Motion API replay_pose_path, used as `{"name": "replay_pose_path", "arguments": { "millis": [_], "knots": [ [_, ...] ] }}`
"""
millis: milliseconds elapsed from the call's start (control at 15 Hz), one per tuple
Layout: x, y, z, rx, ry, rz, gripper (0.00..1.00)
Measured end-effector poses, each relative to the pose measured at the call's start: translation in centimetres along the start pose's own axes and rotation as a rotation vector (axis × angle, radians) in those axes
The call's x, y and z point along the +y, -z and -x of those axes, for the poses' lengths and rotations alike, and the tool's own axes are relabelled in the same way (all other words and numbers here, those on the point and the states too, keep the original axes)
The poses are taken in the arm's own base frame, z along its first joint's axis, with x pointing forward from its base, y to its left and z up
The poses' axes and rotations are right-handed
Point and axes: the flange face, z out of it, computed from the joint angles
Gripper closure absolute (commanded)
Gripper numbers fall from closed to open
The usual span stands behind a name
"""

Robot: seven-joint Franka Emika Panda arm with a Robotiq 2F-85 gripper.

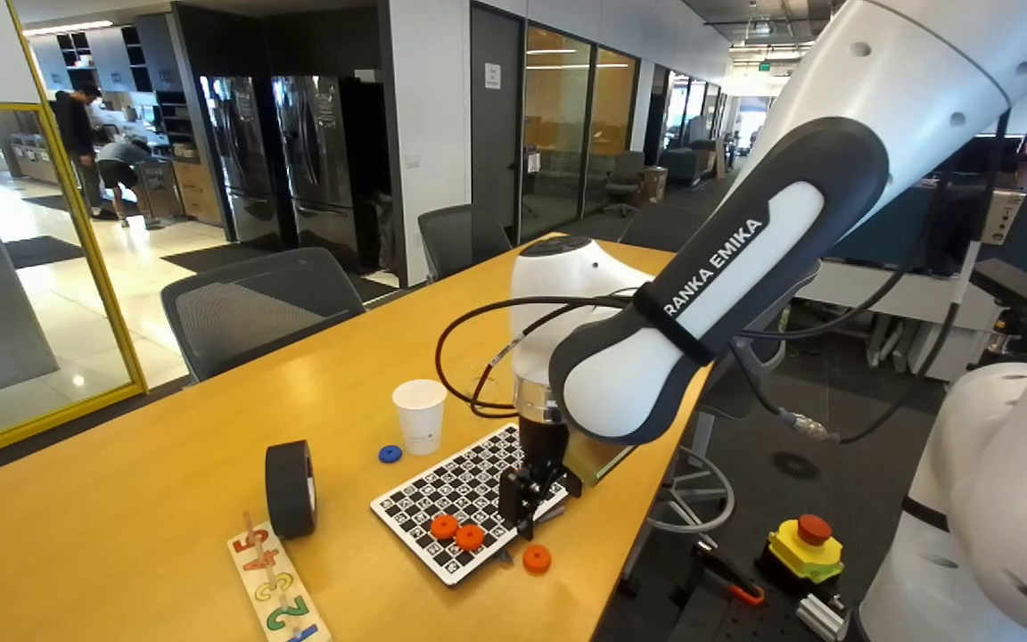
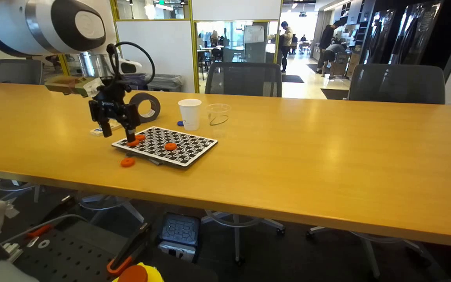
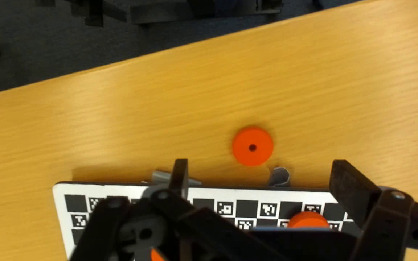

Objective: Put the orange rings inside the clear cup. put the blue ring inside the white cup

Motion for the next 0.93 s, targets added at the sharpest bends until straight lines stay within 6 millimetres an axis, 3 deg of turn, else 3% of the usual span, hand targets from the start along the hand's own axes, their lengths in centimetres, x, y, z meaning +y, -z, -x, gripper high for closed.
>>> {"name": "replay_pose_path", "arguments": {
  "millis": [333, 933],
  "knots": [
    [-0.9, -1.8, -0.6, 0.04, -0.044, -0.029, 0.0],
    [-0.3, -6.4, -0.6, 0.004, -0.086, -0.051, 0.0]
  ]
}}
